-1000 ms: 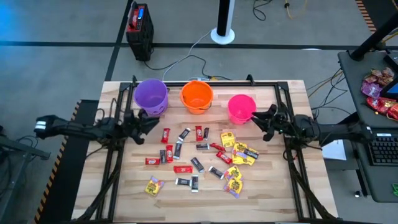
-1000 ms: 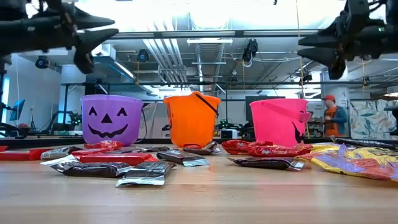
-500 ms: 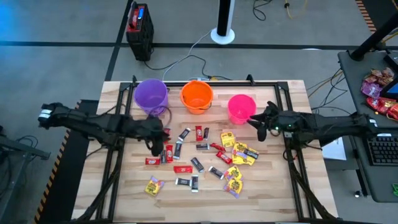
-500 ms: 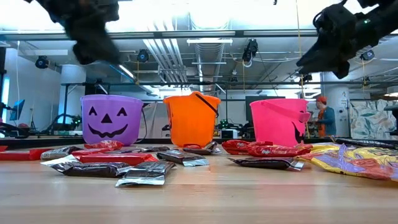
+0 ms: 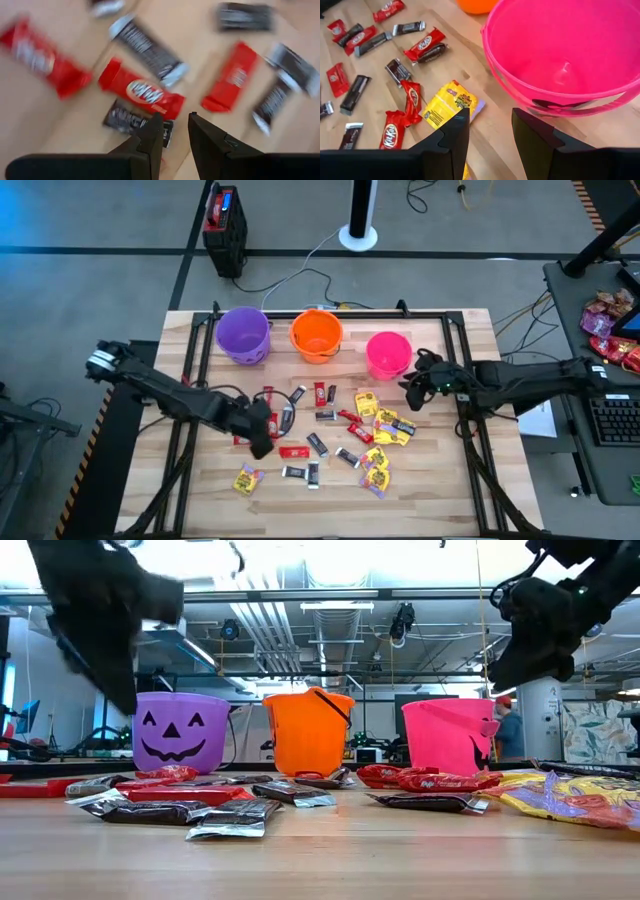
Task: Sort candy by brand, put in halloween buckets
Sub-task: Put the black candy into the violet bucket, then put the yellow candy into the pink bucket
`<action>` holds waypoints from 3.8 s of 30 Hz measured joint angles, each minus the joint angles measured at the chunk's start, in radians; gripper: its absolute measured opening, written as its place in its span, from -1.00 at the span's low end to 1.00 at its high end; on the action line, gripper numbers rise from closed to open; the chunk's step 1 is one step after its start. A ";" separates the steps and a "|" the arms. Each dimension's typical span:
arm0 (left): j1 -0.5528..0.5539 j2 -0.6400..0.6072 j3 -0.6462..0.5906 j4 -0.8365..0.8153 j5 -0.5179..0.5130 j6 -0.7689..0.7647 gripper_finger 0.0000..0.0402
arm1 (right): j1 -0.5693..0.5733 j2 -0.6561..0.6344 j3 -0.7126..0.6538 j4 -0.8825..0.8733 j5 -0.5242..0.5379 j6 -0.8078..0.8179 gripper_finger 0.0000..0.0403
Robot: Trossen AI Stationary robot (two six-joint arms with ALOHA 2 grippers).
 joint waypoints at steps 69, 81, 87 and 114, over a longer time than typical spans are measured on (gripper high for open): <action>0.939 -0.089 0.476 -0.328 -0.009 0.530 -0.99 | -0.162 0.142 0.180 0.421 0.174 -0.509 -0.31; 1.013 0.032 0.508 -0.474 -0.133 0.461 -0.99 | -0.296 0.240 0.282 0.310 -0.195 -0.152 -0.31; 1.025 0.120 0.498 -0.491 -0.176 0.526 -0.98 | -0.310 0.249 0.363 0.248 -0.201 -0.168 -0.31; 1.080 -0.096 0.487 -0.337 0.400 1.201 -0.20 | -0.137 0.581 0.974 -0.716 -0.625 0.415 -0.31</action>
